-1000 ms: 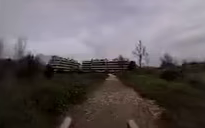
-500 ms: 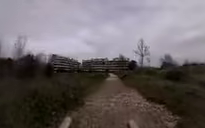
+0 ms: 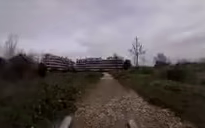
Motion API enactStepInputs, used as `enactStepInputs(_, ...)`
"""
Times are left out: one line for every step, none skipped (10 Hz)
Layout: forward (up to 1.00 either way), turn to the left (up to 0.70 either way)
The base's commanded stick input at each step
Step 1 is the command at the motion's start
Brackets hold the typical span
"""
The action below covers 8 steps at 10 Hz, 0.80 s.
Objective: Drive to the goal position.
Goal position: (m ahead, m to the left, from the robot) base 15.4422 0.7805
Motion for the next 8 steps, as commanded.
enactStepInputs(0.50, 0.00)
enactStepInputs(0.50, 0.00)
enactStepInputs(0.50, 0.00)
enactStepInputs(0.50, 0.00)
enactStepInputs(0.50, 0.00)
enactStepInputs(0.50, 0.00)
enactStepInputs(0.50, 0.00)
enactStepInputs(0.50, 0.00)
